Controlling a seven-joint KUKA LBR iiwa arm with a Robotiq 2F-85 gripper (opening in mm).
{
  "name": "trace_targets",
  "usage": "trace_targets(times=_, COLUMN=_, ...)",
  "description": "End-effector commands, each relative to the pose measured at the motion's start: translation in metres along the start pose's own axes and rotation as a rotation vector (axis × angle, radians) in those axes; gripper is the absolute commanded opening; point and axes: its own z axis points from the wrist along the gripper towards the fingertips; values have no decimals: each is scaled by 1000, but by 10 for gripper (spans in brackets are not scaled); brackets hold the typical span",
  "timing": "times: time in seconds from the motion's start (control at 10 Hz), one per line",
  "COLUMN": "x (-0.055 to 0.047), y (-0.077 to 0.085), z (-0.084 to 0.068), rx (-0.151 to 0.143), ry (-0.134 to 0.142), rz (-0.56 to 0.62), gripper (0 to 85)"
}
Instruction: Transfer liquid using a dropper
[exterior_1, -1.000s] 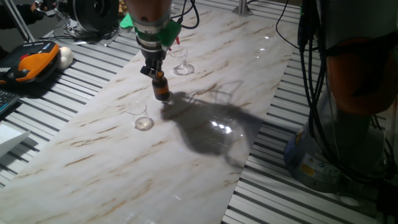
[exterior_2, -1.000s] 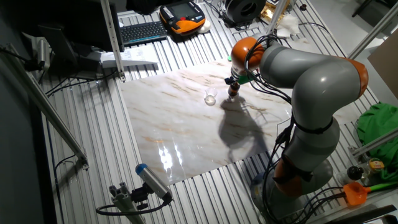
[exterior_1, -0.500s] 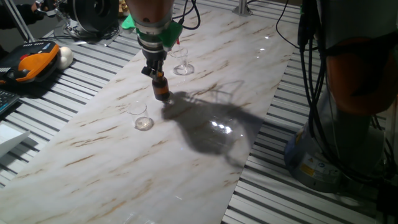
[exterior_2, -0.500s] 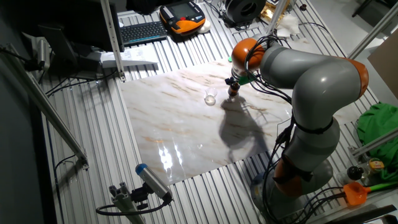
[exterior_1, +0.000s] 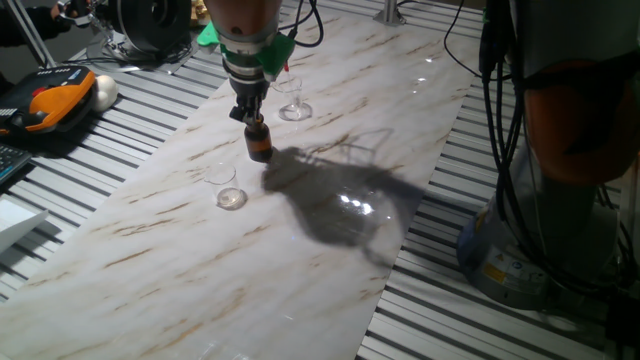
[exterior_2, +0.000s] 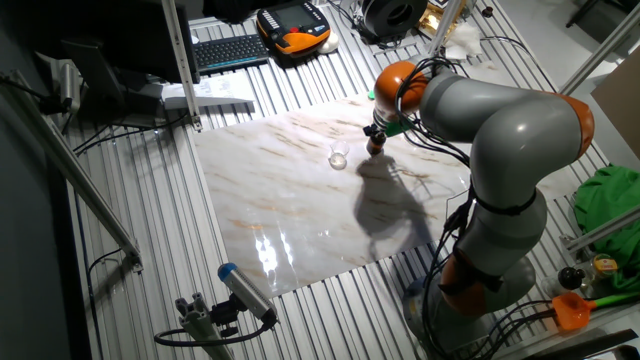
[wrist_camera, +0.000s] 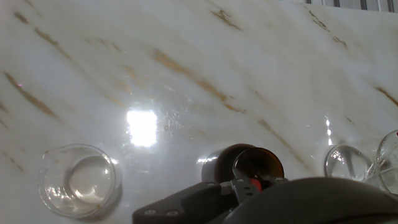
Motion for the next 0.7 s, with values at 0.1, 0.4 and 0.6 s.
trace_targets(times=0.1, x=0, y=0, z=-1, rx=0, ry=0, rz=-6, gripper=170)
trace_targets(times=0.4, x=-1, y=-1, z=-5, rx=-2, ry=11, rz=-9, gripper=170)
trace_targets(times=0.6, x=-2, y=0, z=-11, rx=-2, ry=15, rz=-11, gripper=170)
